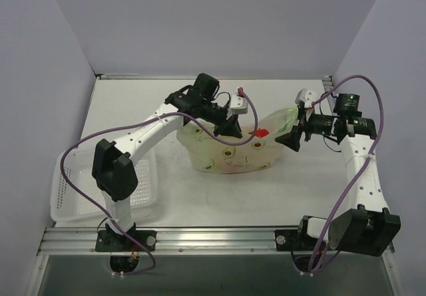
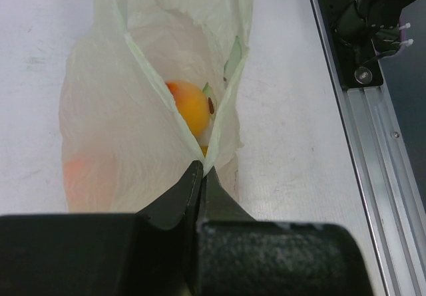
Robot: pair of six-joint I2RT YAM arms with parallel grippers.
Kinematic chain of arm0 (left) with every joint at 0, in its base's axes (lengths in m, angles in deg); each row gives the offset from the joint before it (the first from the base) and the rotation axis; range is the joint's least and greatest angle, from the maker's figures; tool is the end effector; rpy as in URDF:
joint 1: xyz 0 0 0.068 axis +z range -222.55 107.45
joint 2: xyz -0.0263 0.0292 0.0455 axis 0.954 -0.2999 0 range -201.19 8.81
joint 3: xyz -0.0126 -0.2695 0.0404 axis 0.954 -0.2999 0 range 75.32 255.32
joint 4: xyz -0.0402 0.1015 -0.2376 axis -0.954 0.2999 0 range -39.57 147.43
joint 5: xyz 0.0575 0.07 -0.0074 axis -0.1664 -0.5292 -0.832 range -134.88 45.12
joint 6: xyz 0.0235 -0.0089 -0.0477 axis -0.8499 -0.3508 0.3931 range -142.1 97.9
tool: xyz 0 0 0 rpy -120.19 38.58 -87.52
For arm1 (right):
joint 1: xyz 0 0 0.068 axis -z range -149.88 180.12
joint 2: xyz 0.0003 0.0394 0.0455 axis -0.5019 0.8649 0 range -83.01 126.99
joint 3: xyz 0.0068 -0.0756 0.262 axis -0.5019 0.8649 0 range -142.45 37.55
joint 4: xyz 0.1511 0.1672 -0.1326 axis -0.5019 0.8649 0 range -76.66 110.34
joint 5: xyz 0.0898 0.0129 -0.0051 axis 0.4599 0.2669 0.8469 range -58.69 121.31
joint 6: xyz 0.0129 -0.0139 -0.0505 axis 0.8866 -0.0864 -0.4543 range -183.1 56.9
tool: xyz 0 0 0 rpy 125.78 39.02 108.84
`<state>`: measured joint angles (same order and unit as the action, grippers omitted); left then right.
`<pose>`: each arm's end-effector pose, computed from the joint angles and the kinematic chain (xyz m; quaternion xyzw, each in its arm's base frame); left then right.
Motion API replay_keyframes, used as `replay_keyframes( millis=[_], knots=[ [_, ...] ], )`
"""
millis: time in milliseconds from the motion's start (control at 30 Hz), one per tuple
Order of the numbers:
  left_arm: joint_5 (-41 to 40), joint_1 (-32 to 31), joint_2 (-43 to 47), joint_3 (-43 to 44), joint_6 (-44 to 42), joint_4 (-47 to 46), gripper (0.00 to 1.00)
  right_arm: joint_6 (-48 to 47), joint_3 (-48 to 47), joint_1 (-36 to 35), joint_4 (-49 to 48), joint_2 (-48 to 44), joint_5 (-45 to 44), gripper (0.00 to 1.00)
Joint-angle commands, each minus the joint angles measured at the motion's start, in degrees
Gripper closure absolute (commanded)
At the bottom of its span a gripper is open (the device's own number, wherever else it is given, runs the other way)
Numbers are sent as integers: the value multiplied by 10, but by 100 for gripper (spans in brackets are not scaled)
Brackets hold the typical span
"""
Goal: Place the fake fruits into the plastic bag and tie a complex knot
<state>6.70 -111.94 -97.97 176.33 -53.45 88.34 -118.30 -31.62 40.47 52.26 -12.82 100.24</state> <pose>0.3034 -0.2852 0.3349 0.6188 0.5759 -0.4238 0.3252 0.2452 -0.0110 0.3616 -0.5063 0.5992 0.2424 0.5708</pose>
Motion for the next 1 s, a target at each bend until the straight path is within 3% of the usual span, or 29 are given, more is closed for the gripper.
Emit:
replay_keyframes(
  millis=[0, 100, 133, 200, 233, 333, 400, 533, 733, 900, 967],
  knots=[
    [27, -11, -3, 21, -25, -9, 100, 10, -6, -20, -75, 12, 2, 2],
    [20, -13, -4, 22, -26, -7, 100, 109, -11, -25, -121, 13, -1, 30],
    [15, -15, -4, 23, -25, -7, 100, 138, -11, -27, -130, 7, -5, 68],
    [0, -15, -4, 20, -24, -6, 100, 236, -4, -31, -153, -3, -27, 95],
    [-10, -19, -2, 20, -22, -6, 100, 265, 2, -34, -160, -20, -37, 100],
    [-68, -25, 4, 6, -13, -17, 100, 510, 35, -38, -219, -59, -147, 100],
    [-113, -39, 17, -14, -10, -46, 100, 660, 44, -38, -192, -67, -223, 100],
    [-199, -65, 46, -98, -24, -117, 100, 810, 54, -44, -130, -62, -289, 100],
    [-210, -79, 39, -106, -42, -118, 100, 1067, 90, -45, -127, -28, -297, 100],
    [-201, -79, 32, -93, -41, -117, 100, 1141, 107, -50, -185, -64, -341, 100],
    [-192, -77, 31, -88, -35, -117, 100, 1128, 133, -51, -227, -83, -320, 69]
  ],
)
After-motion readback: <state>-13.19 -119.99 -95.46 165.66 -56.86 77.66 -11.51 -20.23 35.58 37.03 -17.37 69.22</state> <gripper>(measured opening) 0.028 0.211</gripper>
